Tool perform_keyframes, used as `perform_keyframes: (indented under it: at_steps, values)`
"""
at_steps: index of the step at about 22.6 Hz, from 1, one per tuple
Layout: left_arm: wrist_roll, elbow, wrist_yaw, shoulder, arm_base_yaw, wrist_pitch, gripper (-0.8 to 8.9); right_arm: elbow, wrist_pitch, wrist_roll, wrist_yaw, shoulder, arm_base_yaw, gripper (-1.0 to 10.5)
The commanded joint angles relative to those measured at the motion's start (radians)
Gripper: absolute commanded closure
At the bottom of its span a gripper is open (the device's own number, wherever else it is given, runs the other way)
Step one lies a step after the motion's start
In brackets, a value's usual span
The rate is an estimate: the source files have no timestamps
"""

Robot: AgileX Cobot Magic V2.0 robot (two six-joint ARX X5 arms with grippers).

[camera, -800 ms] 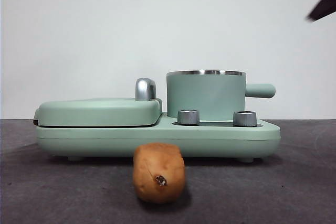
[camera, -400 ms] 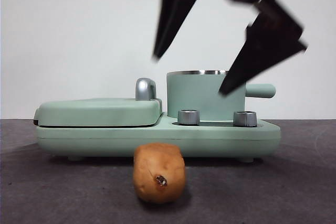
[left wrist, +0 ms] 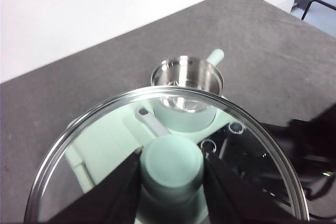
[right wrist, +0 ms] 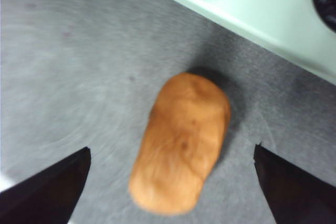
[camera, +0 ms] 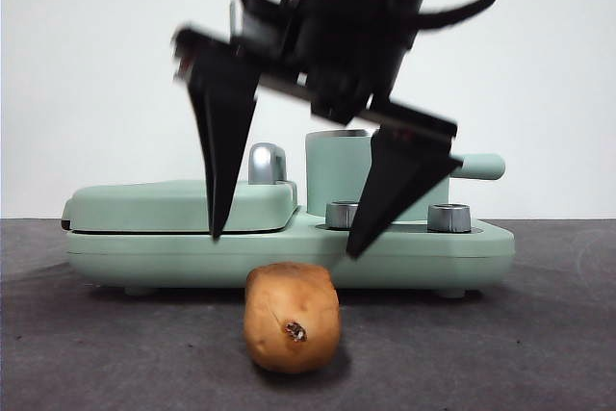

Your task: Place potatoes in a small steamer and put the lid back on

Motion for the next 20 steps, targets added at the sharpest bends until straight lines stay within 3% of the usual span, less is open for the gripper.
perform_keyframes:
  at_steps: [1, 3, 7, 12, 15, 20]
  values:
    - [-0.002, 0.032, 0.000, -0.005, -0.002, 0.003, 7.00, 0.019, -0.003, 0.027, 0.003, 0.062, 0.011, 4.5]
    - [0.000, 0.032, 0.000, -0.007, -0.002, -0.010, 7.01, 0.019, 0.003, 0.027, -0.003, 0.092, 0.011, 4.5]
    - [0.000, 0.031, 0.000, -0.002, -0.002, -0.006, 7.00, 0.019, 0.019, 0.021, -0.025, 0.109, 0.009, 6.0]
    - [-0.001, 0.031, 0.000, 0.002, -0.002, -0.010, 7.01, 0.019, 0.017, 0.020, -0.049, 0.110, 0.006, 6.4]
    - [-0.001, 0.031, 0.000, 0.001, -0.002, -0.014, 7.00, 0.019, 0.017, 0.020, -0.054, 0.110, 0.007, 7.2]
    - [-0.003, 0.031, 0.000, 0.002, -0.002, -0.013, 7.00, 0.043, -0.013, 0.021, -0.056, 0.097, -0.003, 7.3]
